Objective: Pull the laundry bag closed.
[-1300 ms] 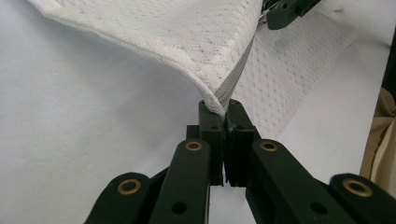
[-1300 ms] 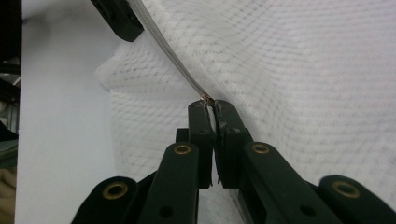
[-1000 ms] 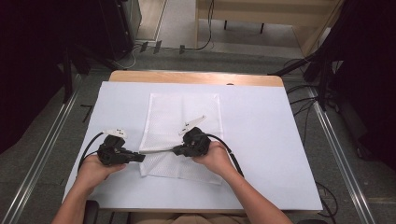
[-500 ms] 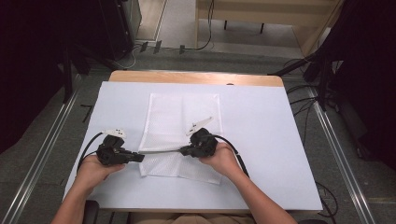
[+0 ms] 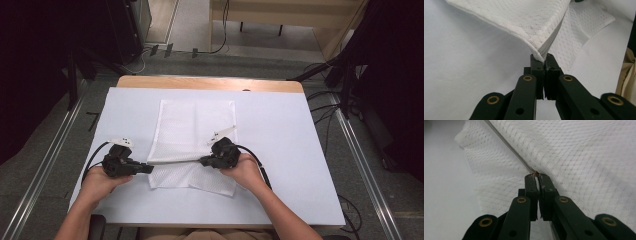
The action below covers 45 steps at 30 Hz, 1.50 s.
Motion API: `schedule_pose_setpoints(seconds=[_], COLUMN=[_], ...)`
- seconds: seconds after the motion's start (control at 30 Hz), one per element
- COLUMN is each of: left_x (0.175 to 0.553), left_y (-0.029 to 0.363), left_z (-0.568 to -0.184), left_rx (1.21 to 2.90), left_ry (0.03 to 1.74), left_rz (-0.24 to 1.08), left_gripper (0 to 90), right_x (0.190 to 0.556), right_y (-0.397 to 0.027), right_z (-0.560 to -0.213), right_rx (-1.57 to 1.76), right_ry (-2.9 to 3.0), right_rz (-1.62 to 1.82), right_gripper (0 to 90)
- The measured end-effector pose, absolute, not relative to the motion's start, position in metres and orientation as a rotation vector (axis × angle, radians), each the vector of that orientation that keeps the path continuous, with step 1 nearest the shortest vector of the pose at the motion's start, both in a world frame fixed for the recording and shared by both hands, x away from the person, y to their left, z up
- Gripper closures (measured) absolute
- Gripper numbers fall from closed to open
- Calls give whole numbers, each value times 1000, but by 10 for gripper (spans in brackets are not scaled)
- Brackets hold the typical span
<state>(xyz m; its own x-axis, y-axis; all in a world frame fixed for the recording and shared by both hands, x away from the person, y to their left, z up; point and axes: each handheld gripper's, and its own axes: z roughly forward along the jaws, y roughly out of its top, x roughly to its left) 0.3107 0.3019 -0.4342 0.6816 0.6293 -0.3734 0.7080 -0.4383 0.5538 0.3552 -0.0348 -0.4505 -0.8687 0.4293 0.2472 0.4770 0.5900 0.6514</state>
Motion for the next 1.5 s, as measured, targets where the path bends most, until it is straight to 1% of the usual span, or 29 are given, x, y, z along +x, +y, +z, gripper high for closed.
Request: schedule_pose_setpoints(seconds=[1.2, 1.5], left_x=[309, 309], left_y=[307, 309], left_z=[-436, -437], left_rx=[2193, 2194], left_ry=[1036, 1041], left_rz=[-152, -157], left_gripper=[888, 888], right_x=[351, 352], right_y=[-73, -88], right_z=[-454, -455], right_rx=[-856, -907], right_ry=[-2732, -2725], right_rz=[-1147, -1130], right_gripper=[883, 883])
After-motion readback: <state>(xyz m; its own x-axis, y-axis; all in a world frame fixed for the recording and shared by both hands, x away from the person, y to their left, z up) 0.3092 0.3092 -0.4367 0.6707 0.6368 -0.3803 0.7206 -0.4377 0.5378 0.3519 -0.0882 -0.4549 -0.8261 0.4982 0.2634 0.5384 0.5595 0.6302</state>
